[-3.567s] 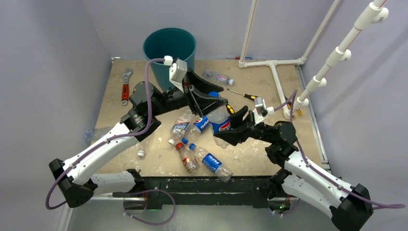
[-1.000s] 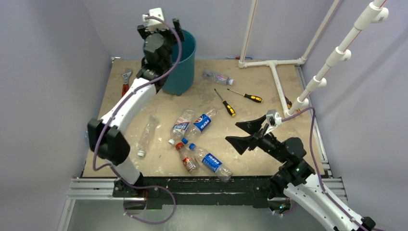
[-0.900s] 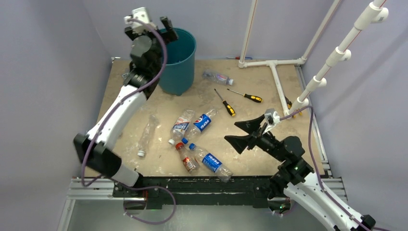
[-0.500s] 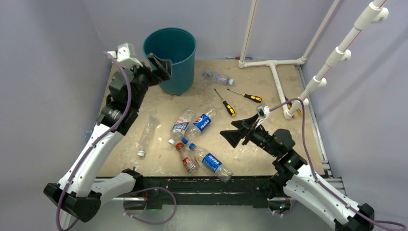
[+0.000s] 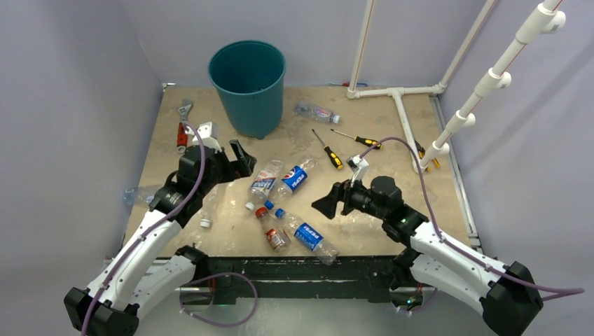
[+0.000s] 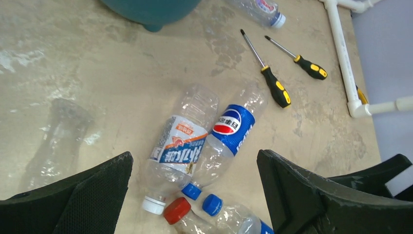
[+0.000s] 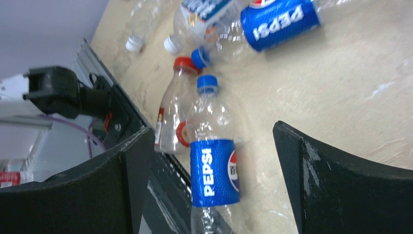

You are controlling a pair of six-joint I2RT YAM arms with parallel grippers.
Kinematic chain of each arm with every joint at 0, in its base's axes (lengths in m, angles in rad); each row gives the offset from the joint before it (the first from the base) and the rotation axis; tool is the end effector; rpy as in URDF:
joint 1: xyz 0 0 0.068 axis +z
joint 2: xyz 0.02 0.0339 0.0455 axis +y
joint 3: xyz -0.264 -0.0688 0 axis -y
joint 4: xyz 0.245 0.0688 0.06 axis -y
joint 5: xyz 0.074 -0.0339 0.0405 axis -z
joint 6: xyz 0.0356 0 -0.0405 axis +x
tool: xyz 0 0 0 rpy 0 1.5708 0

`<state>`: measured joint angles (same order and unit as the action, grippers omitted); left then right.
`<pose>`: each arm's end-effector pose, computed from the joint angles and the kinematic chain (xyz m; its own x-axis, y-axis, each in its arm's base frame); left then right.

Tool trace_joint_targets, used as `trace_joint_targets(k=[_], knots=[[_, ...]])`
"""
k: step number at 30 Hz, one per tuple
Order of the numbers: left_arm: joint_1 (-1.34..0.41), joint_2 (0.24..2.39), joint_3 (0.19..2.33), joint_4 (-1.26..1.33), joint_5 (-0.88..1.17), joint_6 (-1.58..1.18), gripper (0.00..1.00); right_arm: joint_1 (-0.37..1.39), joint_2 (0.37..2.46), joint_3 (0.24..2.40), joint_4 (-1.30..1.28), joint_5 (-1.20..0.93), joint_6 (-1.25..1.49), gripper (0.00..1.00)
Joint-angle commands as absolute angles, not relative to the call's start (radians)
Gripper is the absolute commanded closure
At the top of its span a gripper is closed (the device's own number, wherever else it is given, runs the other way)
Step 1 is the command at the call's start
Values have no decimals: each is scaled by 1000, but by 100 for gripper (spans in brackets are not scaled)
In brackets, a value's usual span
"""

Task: Put the plastic bottles in the bin
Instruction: Pick up the plastic bottle at the center of the board.

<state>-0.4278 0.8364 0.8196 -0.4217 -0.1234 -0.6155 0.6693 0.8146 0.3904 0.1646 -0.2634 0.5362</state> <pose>0.1729 -0.0740 0.3189 -0.4946 -0.4042 -0.7694 0.0303 0.8767 -0.4801 0.1445 0.1261 0.2316 -0.5799 0.1702 -0.7967 -0.5818 0.5981 0.5512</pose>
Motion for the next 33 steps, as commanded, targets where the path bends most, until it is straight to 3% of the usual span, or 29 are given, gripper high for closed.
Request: trace_joint_targets(k=[1, 16, 21, 27, 33], knots=[[-431, 822, 748, -320, -12, -674, 1, 717, 855, 423, 78, -345, 484, 6], [-431, 712, 660, -299, 78, -710, 1, 1040, 1044, 498, 94, -14, 591, 12], [-431, 735, 659, -266, 77, -703, 1, 1051, 1001, 462, 128, 33, 670, 12], [-431, 861, 761, -306, 110, -609, 1, 1053, 1131, 598, -64, -26, 544, 12], [-431, 763, 650, -219, 131, -667, 1, 1061, 1184, 617, -117, -4, 545, 11]])
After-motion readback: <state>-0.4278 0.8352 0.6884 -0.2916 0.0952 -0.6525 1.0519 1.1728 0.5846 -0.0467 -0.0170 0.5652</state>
